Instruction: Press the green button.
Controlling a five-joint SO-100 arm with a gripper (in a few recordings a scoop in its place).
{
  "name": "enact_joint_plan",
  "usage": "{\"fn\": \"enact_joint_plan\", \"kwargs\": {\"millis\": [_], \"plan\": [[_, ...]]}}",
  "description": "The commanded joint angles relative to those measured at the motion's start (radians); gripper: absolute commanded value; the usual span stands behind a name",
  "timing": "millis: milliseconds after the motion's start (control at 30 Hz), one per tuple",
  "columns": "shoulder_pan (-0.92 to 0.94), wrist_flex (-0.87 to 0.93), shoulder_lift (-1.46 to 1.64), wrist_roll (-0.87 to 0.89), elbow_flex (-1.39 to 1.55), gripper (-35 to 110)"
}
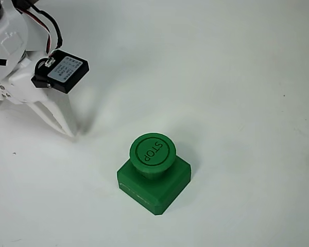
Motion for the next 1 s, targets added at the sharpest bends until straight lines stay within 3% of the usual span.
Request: {"fn": "enact_joint_plan", "kwargs": {"millis": [0,200,367,633,967], "plan": [[0.012,0.025,0.011,-0.011,-0.021,0],[0.012,0.021,0.012,0.026,-0.025,0],[0.011,0.069,-0.003,0.005,-0.232,0],[0.015,0.051,-0.491,-0.04,-0.617,0],[0.018,0.038,-0.733,-0.078,-0.859,0]]}}
